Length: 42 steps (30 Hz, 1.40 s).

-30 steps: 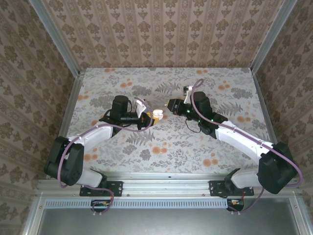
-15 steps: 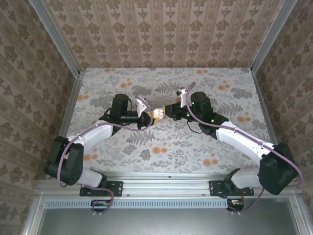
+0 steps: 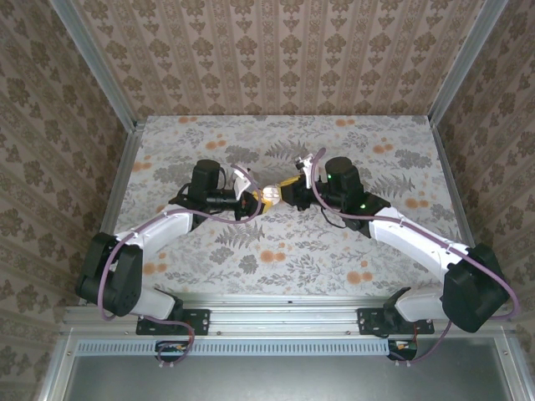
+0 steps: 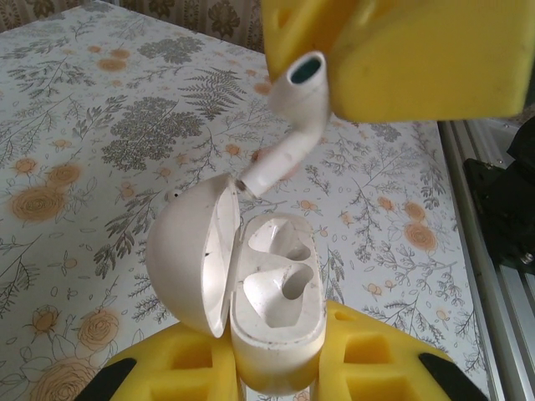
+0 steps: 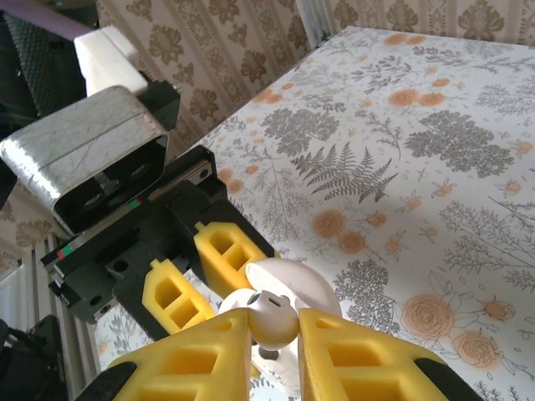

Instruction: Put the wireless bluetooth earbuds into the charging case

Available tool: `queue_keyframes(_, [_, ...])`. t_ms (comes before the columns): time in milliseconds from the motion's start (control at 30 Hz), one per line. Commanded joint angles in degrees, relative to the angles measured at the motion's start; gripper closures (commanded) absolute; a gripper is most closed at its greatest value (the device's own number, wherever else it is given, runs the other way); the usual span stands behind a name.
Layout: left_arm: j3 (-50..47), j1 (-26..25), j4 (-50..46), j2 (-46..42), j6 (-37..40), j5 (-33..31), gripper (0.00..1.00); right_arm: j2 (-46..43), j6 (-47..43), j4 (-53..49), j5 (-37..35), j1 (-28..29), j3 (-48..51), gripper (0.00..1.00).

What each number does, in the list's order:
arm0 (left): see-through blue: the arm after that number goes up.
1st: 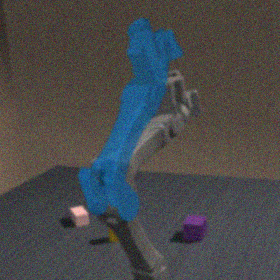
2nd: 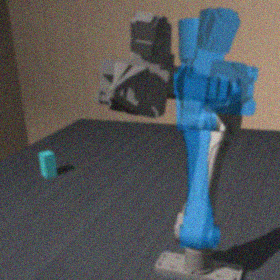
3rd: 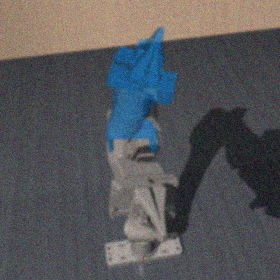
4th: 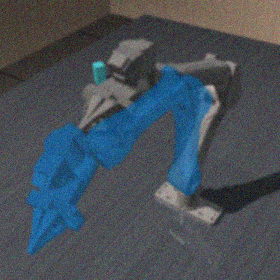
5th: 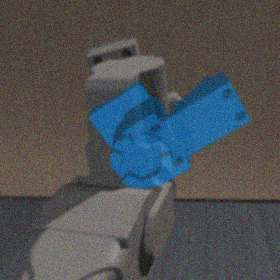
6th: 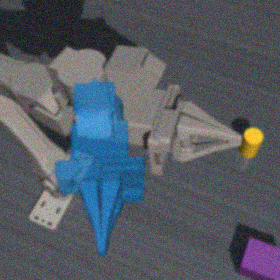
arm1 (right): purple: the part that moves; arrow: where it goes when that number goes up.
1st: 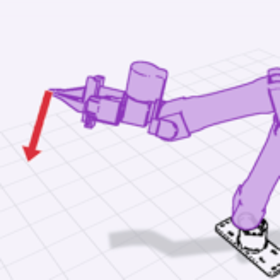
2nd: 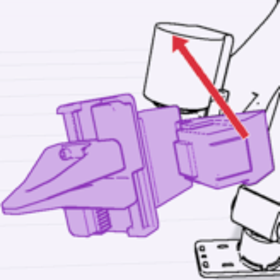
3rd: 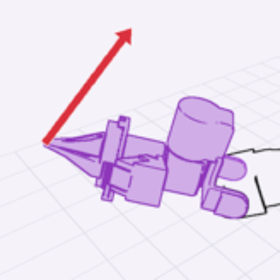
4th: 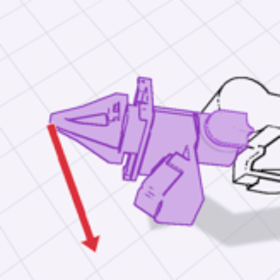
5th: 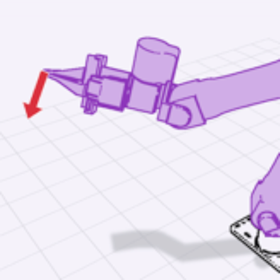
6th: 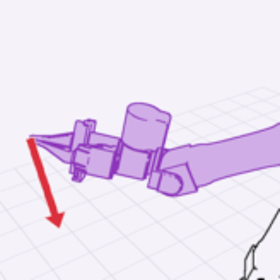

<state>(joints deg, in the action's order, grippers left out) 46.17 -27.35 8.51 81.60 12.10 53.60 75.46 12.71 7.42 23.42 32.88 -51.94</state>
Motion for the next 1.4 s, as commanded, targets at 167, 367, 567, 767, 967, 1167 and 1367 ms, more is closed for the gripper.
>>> queue_keyframes(167, [2.51, -0.16, -3.11, 0.75, 3.85, 2.54, 0.94, -3.13, -9.52, -9.20, 3.82, 0.34, -3.92, 0.80])
queue_keyframes(367, [3.34, -0.32, -5.12, 0.81, 6.12, 3.88, 0.94, -1.93, -14.92, -13.55, 4.69, 0.34, -6.63, 0.80])
queue_keyframes(567, [4.01, -0.86, -9.67, -0.03, 11.80, 3.42, 0.94, -0.78, -19.91, -18.97, 5.72, 0.51, -9.53, 0.80])
queue_keyframes(767, [4.16, -1.04, -12.15, -0.75, 15.64, 2.56, 0.94, -0.43, -21.61, -20.95, 5.50, 1.61, -10.04, 0.80])
queue_keyframes(967, [4.82, -1.22, -14.87, -0.97, 18.74, 2.30, 0.94, 0.69, -22.48, -22.31, 5.52, 2.26, -10.79, 0.80])
queue_keyframes(1167, [5.08, -1.55, -16.80, -1.45, 21.00, 2.14, 0.94, 1.68, -23.94, -23.57, 5.32, 2.95, -11.57, 0.81])
queue_keyframes(1367, [5.16, -1.67, -17.13, -2.06, 21.39, 1.77, 0.94, 2.19, -25.47, -25.29, 5.39, 3.72, -11.96, 0.81])
